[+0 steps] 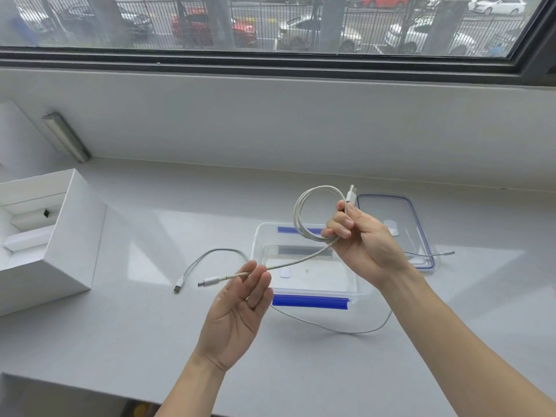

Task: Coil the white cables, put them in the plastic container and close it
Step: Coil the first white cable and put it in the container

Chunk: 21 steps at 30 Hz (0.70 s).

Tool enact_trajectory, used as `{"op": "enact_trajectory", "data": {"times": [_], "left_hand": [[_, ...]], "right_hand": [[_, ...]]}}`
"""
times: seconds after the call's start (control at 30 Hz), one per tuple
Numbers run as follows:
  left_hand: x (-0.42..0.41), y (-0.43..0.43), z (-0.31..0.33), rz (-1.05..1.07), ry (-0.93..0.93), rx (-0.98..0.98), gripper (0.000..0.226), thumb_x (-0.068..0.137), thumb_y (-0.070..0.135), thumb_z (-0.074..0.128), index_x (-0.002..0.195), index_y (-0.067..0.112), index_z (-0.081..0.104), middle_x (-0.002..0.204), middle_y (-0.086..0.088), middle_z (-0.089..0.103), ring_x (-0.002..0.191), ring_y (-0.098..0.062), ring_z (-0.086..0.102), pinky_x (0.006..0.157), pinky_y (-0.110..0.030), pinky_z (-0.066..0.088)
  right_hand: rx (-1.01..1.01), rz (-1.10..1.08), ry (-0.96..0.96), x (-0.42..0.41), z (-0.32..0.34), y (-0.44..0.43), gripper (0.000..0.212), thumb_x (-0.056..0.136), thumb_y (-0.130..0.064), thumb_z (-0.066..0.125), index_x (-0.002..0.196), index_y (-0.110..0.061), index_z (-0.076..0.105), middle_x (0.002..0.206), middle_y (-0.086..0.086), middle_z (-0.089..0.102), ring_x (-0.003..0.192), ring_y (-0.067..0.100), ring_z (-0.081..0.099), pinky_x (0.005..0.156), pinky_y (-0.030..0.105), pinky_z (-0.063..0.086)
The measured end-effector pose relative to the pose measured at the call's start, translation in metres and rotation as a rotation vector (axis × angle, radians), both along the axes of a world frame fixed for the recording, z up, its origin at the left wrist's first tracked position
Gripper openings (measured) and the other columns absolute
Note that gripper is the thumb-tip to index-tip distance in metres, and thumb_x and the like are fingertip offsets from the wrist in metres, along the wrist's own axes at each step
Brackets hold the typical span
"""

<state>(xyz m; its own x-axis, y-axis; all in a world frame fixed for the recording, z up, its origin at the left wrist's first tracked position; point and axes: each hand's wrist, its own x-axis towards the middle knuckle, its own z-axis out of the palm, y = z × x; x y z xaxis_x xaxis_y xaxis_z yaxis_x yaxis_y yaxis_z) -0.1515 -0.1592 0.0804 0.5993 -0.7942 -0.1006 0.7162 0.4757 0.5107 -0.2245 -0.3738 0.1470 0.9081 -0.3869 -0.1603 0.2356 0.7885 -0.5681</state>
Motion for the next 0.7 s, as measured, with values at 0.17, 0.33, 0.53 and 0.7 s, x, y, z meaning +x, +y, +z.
{"op": "enact_trajectory", "data": {"times": [0.17, 0.33, 0.53, 0.7], "left_hand": [[0.003, -0.01, 0.006, 0.157, -0.024, 0.314, 0.021, 0.089, 0.021, 0.052, 0.083, 0.012, 0.069, 0.063, -0.002, 0.064, 0.057, -0.015, 0.061, 0.048, -0.023, 0.05], [0.013, -0.023, 0.018, 0.069, -0.336, 0.617, 0.025, 0.098, 0.017, 0.044, 0.081, 0.008, 0.06, 0.064, -0.006, 0.054, 0.056, -0.015, 0.055, 0.044, -0.021, 0.04], [0.015, -0.042, 0.033, -0.12, -0.867, 0.884, 0.027, 0.096, 0.021, 0.049, 0.077, 0.013, 0.066, 0.068, -0.002, 0.057, 0.054, -0.012, 0.05, 0.045, -0.02, 0.037], [0.017, -0.049, 0.04, -0.125, -0.968, 0.863, 0.028, 0.092, 0.005, 0.049, 0.084, 0.019, 0.071, 0.063, 0.002, 0.058, 0.052, -0.012, 0.047, 0.045, -0.015, 0.037]], "right_hand": [[-0.007, 0.08, -0.029, 0.0, 0.004, 0.009, 0.019, 0.096, -0.016, 0.036, 0.086, -0.01, 0.051, 0.055, -0.005, 0.038, 0.044, 0.009, 0.038, 0.058, 0.024, 0.047], [-0.042, 0.196, -0.033, -0.003, 0.006, 0.017, 0.02, 0.097, -0.017, 0.036, 0.088, -0.008, 0.052, 0.056, -0.004, 0.037, 0.045, 0.009, 0.037, 0.057, 0.024, 0.046], [-0.098, 0.246, -0.019, -0.007, 0.005, 0.023, 0.017, 0.093, -0.017, 0.04, 0.09, -0.006, 0.052, 0.058, -0.001, 0.037, 0.048, 0.01, 0.037, 0.058, 0.026, 0.047], [-0.117, 0.217, 0.027, -0.007, 0.001, 0.024, 0.018, 0.095, -0.015, 0.038, 0.09, -0.004, 0.052, 0.057, -0.001, 0.038, 0.047, 0.01, 0.038, 0.056, 0.027, 0.047]]}}
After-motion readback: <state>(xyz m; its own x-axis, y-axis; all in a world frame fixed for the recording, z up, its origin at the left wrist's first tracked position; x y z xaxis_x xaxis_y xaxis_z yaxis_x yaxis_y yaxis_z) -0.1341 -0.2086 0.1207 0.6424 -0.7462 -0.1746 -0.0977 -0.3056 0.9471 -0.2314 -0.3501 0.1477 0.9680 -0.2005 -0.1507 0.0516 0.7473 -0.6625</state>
